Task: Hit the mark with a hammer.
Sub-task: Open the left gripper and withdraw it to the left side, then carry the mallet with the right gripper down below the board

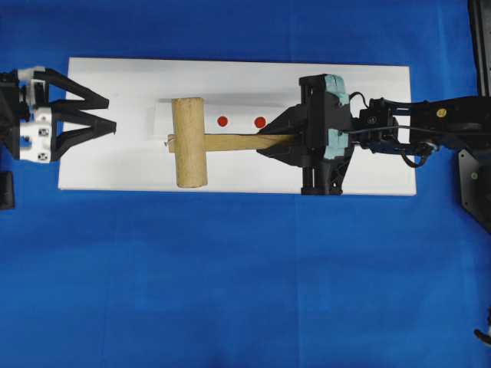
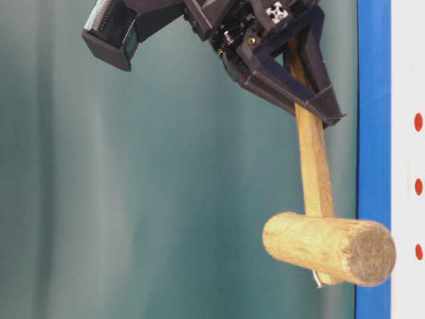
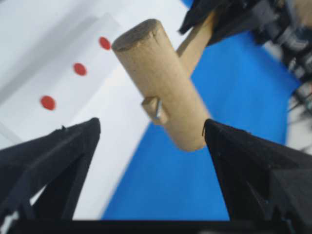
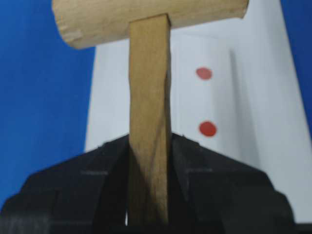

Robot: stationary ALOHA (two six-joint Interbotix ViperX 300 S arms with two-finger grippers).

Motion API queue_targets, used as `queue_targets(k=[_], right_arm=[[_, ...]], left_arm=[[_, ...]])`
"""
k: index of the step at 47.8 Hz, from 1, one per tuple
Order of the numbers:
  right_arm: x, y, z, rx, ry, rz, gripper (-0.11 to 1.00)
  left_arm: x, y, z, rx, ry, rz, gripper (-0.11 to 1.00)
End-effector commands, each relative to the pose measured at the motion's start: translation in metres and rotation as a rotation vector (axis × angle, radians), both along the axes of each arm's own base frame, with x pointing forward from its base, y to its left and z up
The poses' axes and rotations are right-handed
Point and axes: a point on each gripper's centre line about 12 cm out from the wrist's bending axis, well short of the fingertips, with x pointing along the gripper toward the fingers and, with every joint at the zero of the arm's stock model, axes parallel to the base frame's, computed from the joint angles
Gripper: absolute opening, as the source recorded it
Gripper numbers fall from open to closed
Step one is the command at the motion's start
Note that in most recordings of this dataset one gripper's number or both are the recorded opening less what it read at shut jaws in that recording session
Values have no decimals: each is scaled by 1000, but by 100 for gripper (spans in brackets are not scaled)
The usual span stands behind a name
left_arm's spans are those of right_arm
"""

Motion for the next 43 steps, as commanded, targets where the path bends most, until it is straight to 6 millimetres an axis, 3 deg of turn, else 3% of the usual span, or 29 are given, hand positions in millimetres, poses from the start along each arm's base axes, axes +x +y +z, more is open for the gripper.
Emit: queue_targets(k=[1,18,27,43], right_arm=[[4,6,20,45,-63,-12,8],[5,34,22,170,-76,-9,8],[8,48,25,213,-106,-4,8],[19,97,17,302,-130,34,8]], left_arm=[[1,1,4,86,-1,-26,84],[0,6,4,441,51,-133,84],[-1,8,4,471,58,-131,84],[0,9,5,475,55,-128,84]])
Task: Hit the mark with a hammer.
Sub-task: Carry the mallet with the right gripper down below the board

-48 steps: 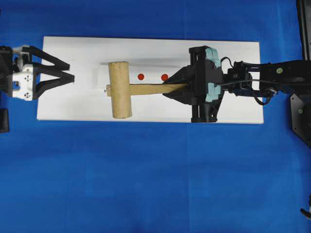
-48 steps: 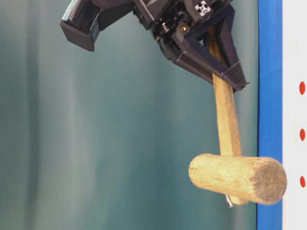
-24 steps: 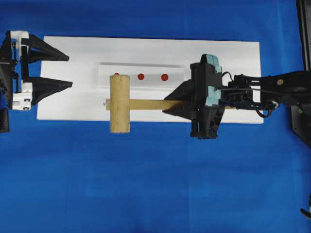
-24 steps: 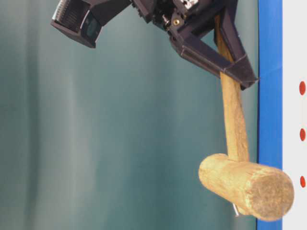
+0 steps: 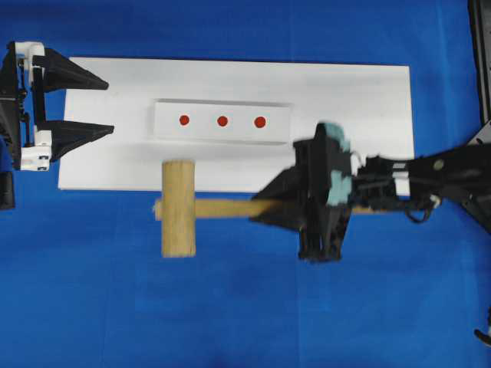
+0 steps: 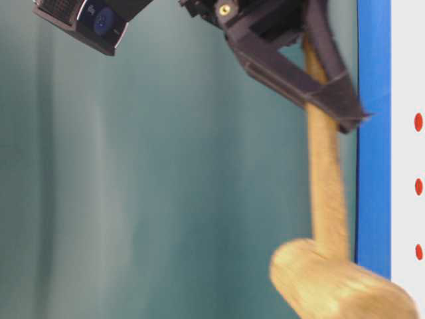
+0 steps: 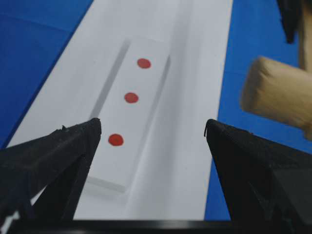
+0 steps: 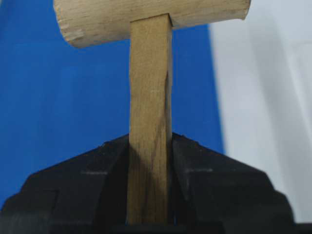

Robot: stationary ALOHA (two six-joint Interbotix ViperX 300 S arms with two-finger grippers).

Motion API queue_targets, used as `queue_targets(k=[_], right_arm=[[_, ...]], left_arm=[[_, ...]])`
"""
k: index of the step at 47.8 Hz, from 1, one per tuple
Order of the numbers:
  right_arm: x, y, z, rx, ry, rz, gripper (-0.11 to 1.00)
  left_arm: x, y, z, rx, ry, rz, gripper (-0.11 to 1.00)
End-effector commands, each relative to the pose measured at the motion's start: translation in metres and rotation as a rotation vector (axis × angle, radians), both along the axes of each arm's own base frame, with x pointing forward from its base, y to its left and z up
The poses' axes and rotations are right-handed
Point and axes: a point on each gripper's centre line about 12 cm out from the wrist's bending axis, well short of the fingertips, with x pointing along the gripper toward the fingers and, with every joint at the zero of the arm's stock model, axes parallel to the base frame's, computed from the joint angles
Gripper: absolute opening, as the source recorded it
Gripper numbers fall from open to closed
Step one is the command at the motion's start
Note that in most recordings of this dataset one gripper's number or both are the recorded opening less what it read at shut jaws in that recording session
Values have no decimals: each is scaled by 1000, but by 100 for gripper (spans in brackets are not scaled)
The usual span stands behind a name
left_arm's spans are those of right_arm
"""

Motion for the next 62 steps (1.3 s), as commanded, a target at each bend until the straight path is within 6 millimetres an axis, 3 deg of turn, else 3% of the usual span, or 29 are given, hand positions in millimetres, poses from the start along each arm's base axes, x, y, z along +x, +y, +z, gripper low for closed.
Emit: queue_targets(k=[1,9,20,36,53,62], right_arm=[[10,13,14,25,-66,0,8],[20,40,8,46,-86,21,8],[31,60,-2,56,-91,31,8],[39,58,-26,31,-64,9,8],[51,56,-83,9,1,-74,8],[54,61,-104,-2,37,-70,8]], left_arm=[[1,1,4,7,-16,3,84],[1,1,4,7,-16,2,84],[1,1,4,7,-17,3,84],[1,1,4,6,-19,4,84],[1,1,4,5,-18,4,84],[1,1,4,5,-18,3,84]])
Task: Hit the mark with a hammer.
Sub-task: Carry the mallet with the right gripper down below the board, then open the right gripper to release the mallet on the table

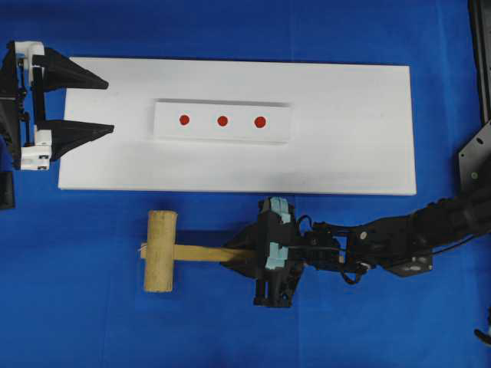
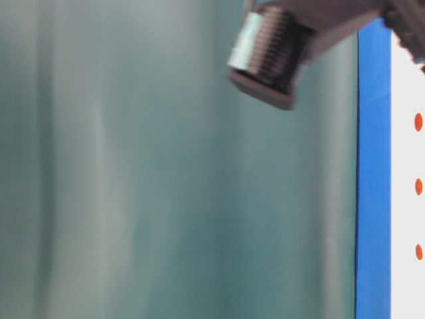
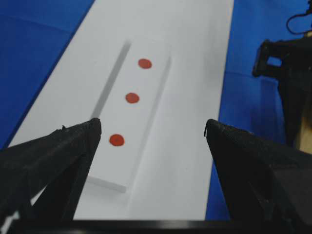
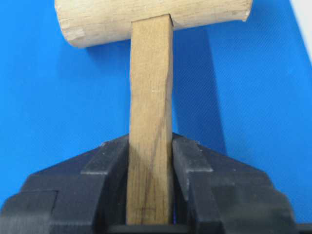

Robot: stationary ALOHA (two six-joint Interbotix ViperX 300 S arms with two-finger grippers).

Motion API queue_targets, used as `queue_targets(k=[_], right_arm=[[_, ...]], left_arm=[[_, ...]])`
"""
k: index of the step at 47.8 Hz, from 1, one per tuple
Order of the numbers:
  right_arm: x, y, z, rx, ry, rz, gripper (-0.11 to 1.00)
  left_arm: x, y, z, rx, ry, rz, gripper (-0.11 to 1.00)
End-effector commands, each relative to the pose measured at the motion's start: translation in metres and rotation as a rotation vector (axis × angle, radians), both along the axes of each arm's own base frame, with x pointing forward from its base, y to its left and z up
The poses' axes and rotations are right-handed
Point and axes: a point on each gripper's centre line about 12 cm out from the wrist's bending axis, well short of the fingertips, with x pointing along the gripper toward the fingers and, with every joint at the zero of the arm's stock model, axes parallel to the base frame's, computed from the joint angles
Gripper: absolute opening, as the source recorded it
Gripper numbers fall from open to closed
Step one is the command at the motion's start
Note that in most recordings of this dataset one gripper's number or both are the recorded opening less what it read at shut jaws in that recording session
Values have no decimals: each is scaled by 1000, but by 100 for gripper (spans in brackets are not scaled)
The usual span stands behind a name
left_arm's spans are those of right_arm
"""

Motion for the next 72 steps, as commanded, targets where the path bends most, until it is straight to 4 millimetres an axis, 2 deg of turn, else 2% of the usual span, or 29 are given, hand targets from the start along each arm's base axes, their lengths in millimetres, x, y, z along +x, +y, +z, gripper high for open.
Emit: queue_targets(k=[1,8,30,32,35,43,44,46,50,59,72], right_arm=[[9,5,9,9,-42,-1,8],[10,6,-1,3,-22,0,8],[5,13,-7,8,24,30,9],[4,13,-7,8,27,31,14],[4,13,-7,10,26,30,28],[4,13,-1,7,14,35,77],[4,13,2,10,10,34,82],[4,13,5,11,5,34,86],[2,12,14,17,-3,41,84],[-8,4,50,25,-23,69,81],[-19,-25,112,-41,-76,124,81]], left_arm=[[1,1,4,4,-15,1,84],[1,1,4,4,-15,3,84],[1,1,4,4,-13,1,84],[1,1,4,-1,-14,4,84],[1,1,4,-2,-14,3,84],[1,1,4,-2,-16,5,84],[1,1,4,-2,-16,5,84],[1,1,3,-2,-13,3,84],[1,1,4,-2,-14,5,84],[1,0,3,-2,-7,2,84],[-2,0,5,3,-12,2,84]])
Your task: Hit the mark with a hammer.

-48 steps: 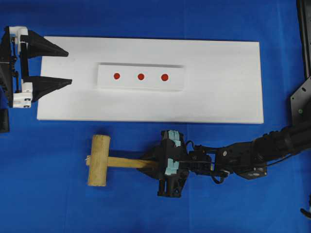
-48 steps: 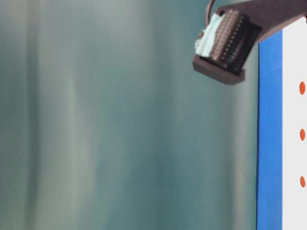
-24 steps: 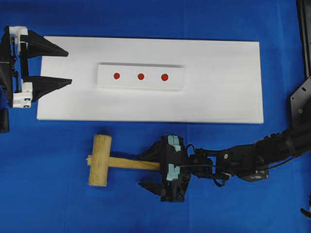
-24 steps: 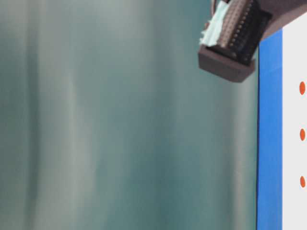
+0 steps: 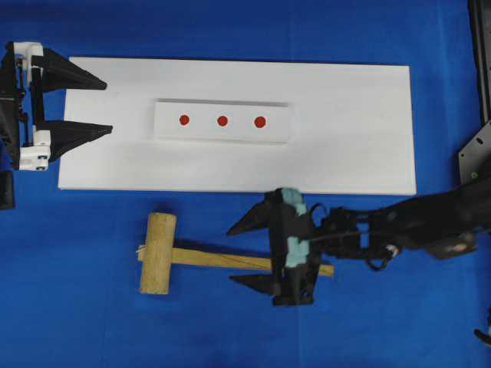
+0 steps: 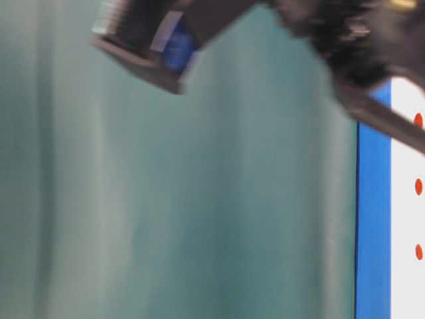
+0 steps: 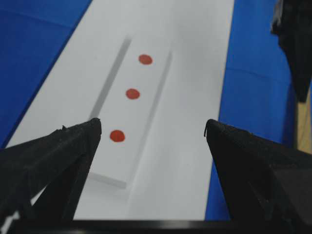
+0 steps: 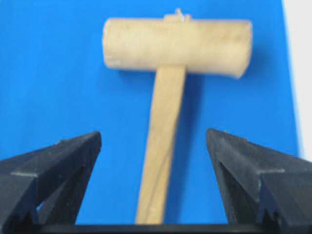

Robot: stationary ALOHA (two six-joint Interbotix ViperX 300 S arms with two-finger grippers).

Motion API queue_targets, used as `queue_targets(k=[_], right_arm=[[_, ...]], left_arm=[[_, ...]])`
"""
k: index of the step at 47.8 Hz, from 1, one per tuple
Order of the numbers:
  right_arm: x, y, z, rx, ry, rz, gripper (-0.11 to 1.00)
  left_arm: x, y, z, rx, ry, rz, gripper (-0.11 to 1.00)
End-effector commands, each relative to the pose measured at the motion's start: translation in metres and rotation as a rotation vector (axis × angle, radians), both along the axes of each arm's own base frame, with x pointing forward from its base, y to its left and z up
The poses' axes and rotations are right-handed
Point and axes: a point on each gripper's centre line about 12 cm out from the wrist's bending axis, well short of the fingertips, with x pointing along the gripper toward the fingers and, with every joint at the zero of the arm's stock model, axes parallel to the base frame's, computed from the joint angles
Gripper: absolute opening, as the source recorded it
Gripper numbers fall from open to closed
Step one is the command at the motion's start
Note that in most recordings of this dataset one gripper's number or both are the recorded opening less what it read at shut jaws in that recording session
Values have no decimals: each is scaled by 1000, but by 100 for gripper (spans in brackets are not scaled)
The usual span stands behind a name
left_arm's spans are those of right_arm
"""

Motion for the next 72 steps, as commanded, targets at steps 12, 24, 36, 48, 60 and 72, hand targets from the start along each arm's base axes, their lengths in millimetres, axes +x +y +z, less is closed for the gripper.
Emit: queue_targets(k=[12,24,36,48,60,72], right_arm=[[-16,-54,81,-72,-92,19,80],[-37,-104,108,-135,-108,-31,81],[-74,-145,119,-200,-126,-121,81],[-119,-156,122,-232,-153,-161,81],[-169,-145,110,-227,-195,-160,80],[-207,-138,88,-225,-224,-161,80]], left_arm=[[-6,-1,13,18,-61,-1,84],[-14,-2,21,24,-88,0,84],[-18,-2,24,41,-102,-5,84],[-24,-4,25,130,-76,-35,84],[-40,-6,25,143,-72,-39,84],[-61,-11,14,135,-25,-45,83]])
